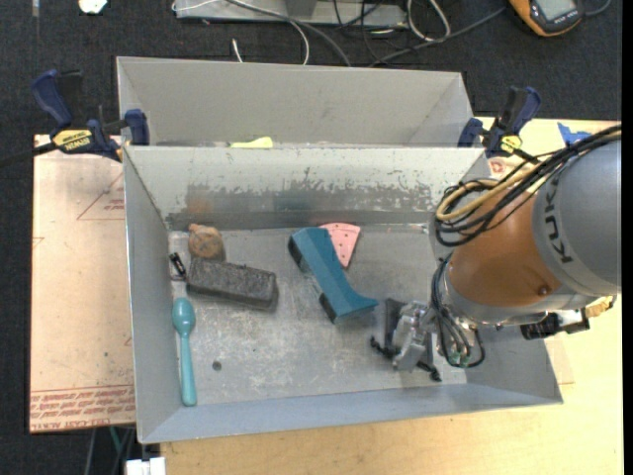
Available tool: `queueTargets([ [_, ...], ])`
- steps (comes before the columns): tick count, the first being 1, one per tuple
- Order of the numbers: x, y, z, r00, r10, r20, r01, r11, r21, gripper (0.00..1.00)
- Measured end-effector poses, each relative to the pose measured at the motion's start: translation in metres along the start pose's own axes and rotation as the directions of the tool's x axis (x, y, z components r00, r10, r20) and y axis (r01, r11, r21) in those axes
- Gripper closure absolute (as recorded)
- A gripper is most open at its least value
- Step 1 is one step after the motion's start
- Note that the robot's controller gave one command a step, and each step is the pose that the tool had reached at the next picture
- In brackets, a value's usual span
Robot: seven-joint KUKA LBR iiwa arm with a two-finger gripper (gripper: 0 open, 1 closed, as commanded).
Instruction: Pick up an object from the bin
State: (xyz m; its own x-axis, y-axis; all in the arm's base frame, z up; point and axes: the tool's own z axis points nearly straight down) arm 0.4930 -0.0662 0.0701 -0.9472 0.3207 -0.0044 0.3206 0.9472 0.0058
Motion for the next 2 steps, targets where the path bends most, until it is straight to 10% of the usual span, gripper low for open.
queueTargets([
  [2,0.001,0.001,-0.061,1.0,-0.001,-0.003,0.001,1.0,0.0,1.0],
])
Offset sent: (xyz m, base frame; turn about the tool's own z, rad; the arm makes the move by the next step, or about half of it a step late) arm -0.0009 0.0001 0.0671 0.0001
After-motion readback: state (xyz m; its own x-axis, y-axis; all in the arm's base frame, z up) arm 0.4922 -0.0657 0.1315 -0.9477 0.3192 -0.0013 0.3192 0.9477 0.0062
